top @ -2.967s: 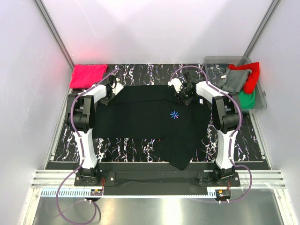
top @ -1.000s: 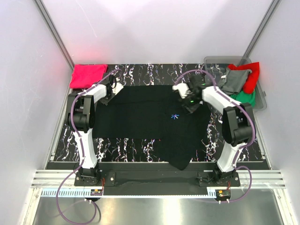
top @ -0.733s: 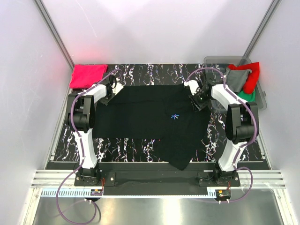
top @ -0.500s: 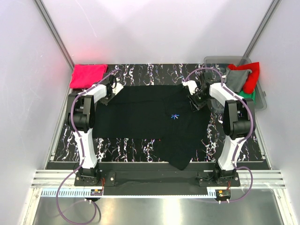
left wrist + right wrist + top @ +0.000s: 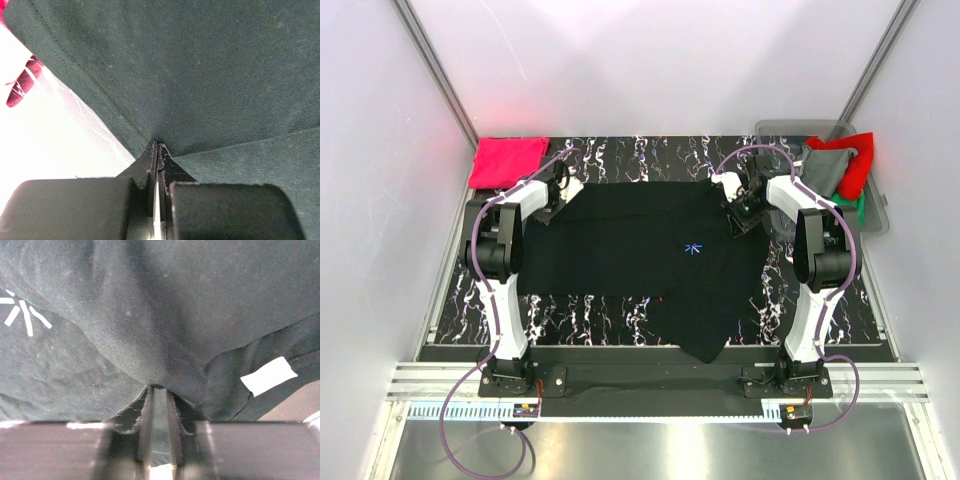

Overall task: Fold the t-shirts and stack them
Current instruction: Fold the tshirt

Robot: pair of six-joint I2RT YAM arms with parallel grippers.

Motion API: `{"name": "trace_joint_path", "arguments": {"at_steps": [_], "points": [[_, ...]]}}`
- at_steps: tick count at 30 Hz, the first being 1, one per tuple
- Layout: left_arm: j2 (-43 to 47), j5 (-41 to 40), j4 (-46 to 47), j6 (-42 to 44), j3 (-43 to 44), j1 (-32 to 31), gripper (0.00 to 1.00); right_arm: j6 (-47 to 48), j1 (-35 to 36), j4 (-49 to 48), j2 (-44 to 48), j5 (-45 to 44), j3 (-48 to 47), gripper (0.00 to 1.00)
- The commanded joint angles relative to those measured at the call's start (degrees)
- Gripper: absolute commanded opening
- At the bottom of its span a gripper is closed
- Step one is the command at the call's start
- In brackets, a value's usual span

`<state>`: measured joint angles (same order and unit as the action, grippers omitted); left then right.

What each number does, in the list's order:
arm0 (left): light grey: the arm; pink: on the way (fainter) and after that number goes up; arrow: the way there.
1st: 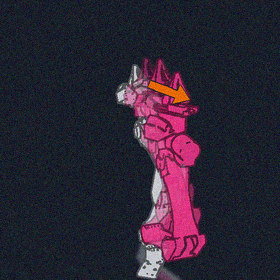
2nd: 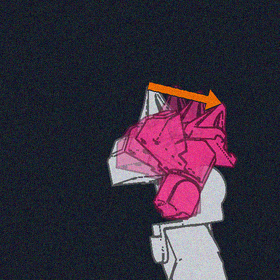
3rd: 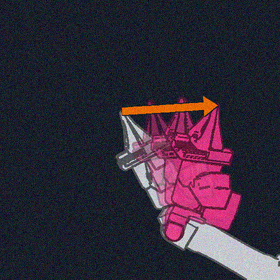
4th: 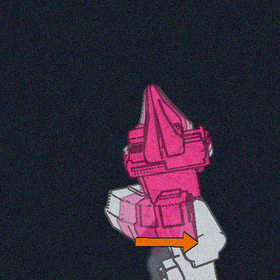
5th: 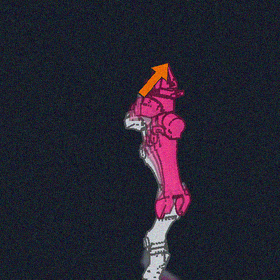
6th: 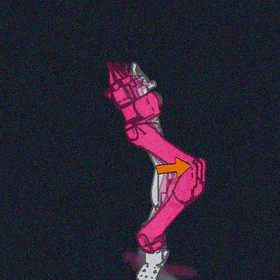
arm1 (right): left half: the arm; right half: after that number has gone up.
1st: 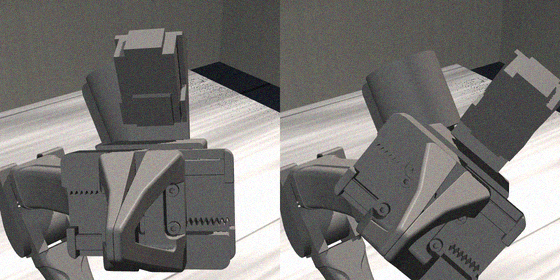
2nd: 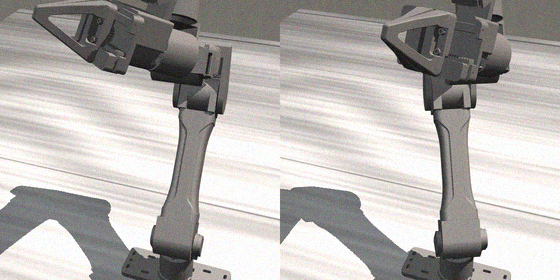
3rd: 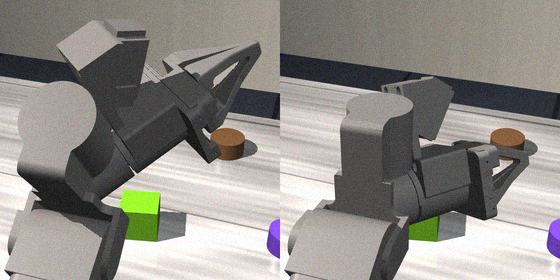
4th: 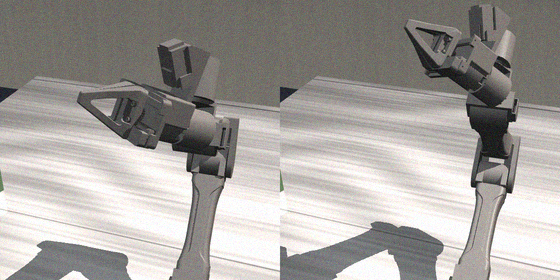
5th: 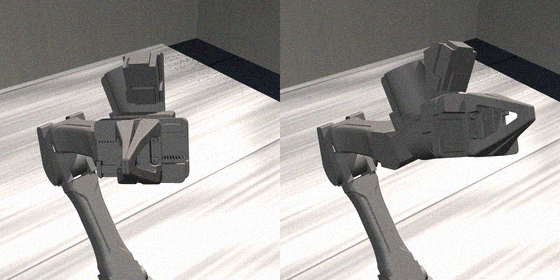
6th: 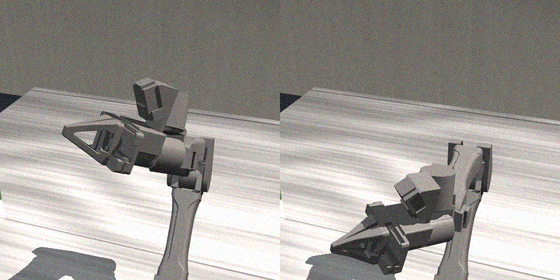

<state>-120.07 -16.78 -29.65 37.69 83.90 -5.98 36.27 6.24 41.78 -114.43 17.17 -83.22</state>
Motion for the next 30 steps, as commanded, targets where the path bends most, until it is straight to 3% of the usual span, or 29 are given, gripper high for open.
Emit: {"name": "trace_joint_path", "arguments": {"at_steps": [1,6,20,27,28,29,30], "points": [[0.4,-0.9,-0.1,0.2,-0.5,-0.1,0.0,-0.1,-0.4,-0.9,-0.3,0.5,-1.4,0.12],[0.7,-0.7,-0.1,0.1,-0.7,-0.2,0.0,-0.8,-0.4,0.3,2.5,1.4,-1.2,0.0],[2.1,-0.5,0.7,0.5,-1.6,-0.2,0.0,-6.2,-0.4,15.1,9.4,14.4,-4.0,0.0],[2.6,-0.5,0.8,0.5,-1.9,-0.2,0.0,-4.6,-0.4,20.2,8.6,15.5,-3.3,0.01],[2.6,-0.5,0.8,0.5,-1.8,-0.2,0.0,-4.6,-0.4,20.9,8.2,15.6,-3.5,0.03],[2.6,-0.5,0.9,0.5,-1.7,-0.2,0.0,-4.8,-0.4,21.1,7.9,15.4,-3.7,0.17],[2.6,-0.5,0.8,0.5,-1.7,-0.2,0.0,-5.0,-0.4,21.4,7.6,15.0,-3.9,0.22]]}}
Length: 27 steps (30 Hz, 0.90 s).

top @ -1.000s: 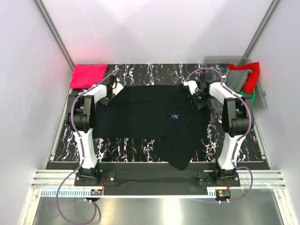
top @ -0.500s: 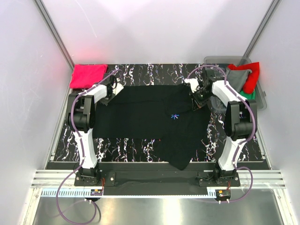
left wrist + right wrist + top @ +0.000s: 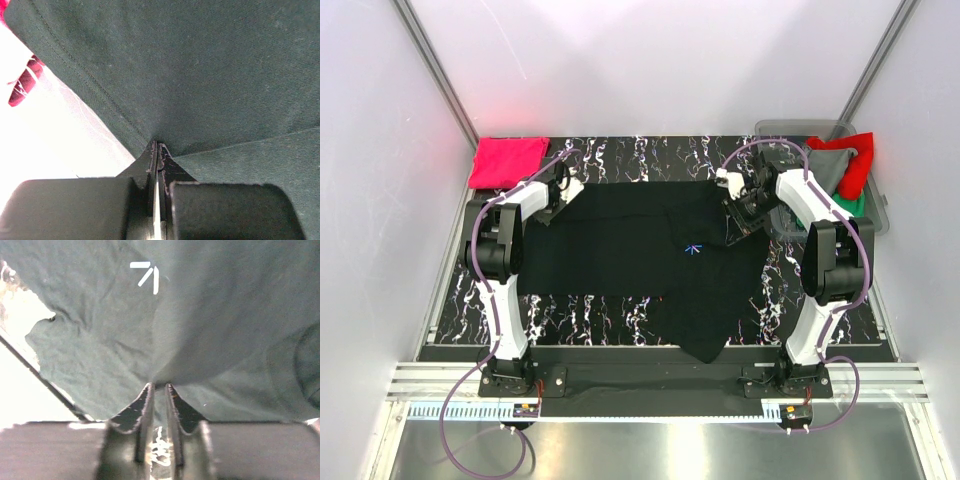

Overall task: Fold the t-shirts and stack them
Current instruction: Fold the tshirt

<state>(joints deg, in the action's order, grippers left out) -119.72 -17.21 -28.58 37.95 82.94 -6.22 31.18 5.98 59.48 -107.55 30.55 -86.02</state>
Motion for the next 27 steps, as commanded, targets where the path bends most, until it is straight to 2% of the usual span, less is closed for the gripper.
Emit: {"name": "trace_joint_path", "arguments": {"at_steps": [1,5,6,8,14,17,27], "points": [[2.2,-0.1,-0.3,0.2,-0.7,0.1,0.0,0.5,-0.2,3.8,0.8,1.4,-1.3,0.25],[2.6,-0.3,-0.3,0.3,-0.8,0.1,0.0,2.9,-0.2,1.1,4.1,-5.2,-3.1,0.38],[2.8,-0.3,-0.3,0.5,-0.8,0.1,0.0,4.1,-0.2,-2.3,6.9,-6.3,-3.0,0.43],[3.0,-0.4,-0.2,0.5,-1.2,0.1,0.0,5.4,-0.1,-6.7,9.6,-7.7,-2.2,0.44],[2.7,-0.5,-0.1,0.2,-1.2,0.1,0.0,14.3,6.7,-8.9,8.8,-8.6,-1.7,0.33],[2.6,-0.5,-0.1,0.1,-1.1,0.0,0.0,15.3,11.1,-9.8,6.0,-7.0,-1.8,0.28],[1.9,-0.6,-0.1,0.1,-1.6,0.0,0.0,14.0,17.0,-13.2,-8.6,-6.6,-8.3,0.34]]}}
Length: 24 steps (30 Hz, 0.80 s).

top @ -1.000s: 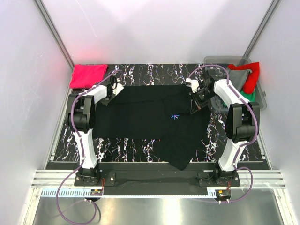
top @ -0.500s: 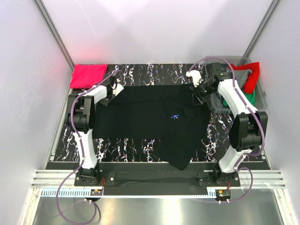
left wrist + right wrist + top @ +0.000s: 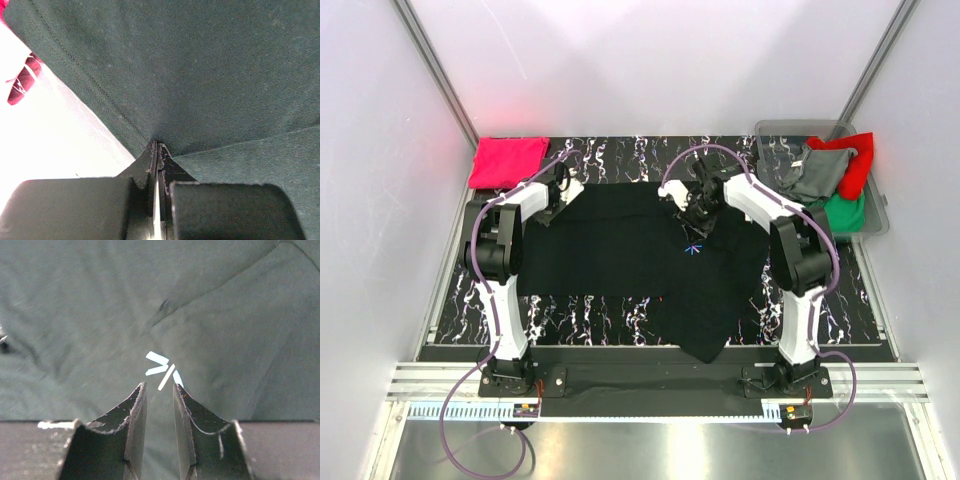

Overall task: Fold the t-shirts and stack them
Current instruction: Fold the tshirt

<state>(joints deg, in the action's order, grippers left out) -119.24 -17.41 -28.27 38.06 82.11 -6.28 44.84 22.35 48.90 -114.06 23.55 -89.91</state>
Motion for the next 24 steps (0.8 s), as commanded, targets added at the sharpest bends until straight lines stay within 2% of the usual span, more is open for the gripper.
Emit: {"name": "trace_joint_path", "arguments": {"at_steps": [1,9,24], "points": [[1.5,-0.4,-0.4,0.1,-0.8,0.0,0.0,0.1,0.9,-2.8,-2.9,0.4,-4.9,0.34],[1.3,-0.6,-0.4,0.1,-0.8,0.1,0.0,-2.5,2.5,-3.6,-8.2,1.1,-9.0,0.35],[0.5,-0.9,-0.4,0.3,0.1,0.1,0.0,-3.1,4.6,-4.1,-9.3,0.7,-7.3,0.39]]}}
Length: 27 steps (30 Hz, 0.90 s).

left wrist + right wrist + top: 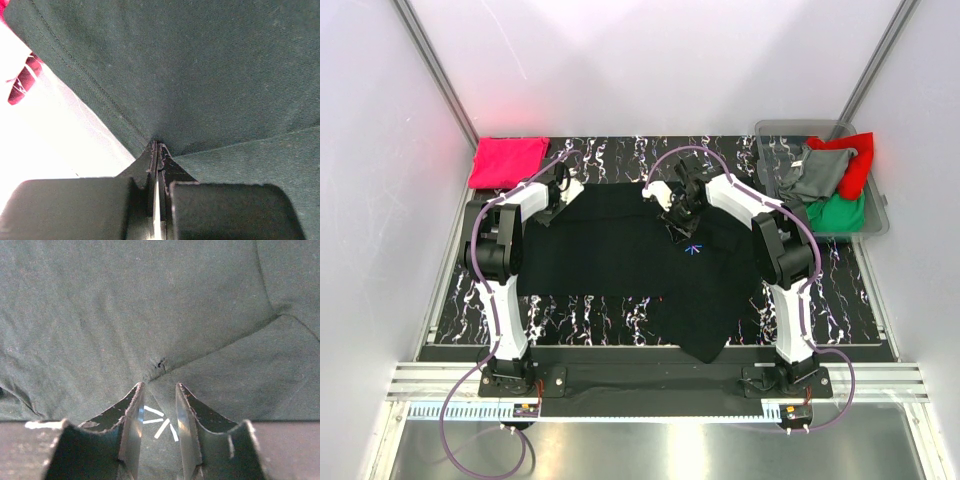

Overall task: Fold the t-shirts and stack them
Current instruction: Fold the tshirt

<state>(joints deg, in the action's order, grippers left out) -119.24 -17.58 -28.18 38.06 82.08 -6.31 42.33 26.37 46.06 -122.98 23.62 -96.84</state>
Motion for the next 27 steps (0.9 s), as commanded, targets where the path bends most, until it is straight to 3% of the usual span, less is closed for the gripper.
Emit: {"name": "trace_joint_path", "arguments": {"at_steps": [1,20,23,24,27], "points": [[0.5,-0.8,-0.4,0.3,0.1,0.2,0.0,-0.7,0.6,-1.2,-0.5,0.3,-0.4,0.39],[0.1,-1.0,-0.4,0.3,0.3,0.2,0.0,-0.8,1.0,-1.2,-2.8,-2.0,0.2,0.39],[0.0,-1.0,-0.4,0.3,0.4,0.2,0.0,-0.7,1.0,-1.2,-2.8,-2.2,0.3,0.27],[0.0,-1.0,-0.5,0.3,0.4,0.2,0.0,-0.8,0.9,-1.2,-2.7,-2.2,0.3,0.19],[0.1,-1.1,-0.5,0.3,0.2,0.2,0.0,-1.1,1.0,-1.1,-1.3,-1.8,0.5,0.1]]}}
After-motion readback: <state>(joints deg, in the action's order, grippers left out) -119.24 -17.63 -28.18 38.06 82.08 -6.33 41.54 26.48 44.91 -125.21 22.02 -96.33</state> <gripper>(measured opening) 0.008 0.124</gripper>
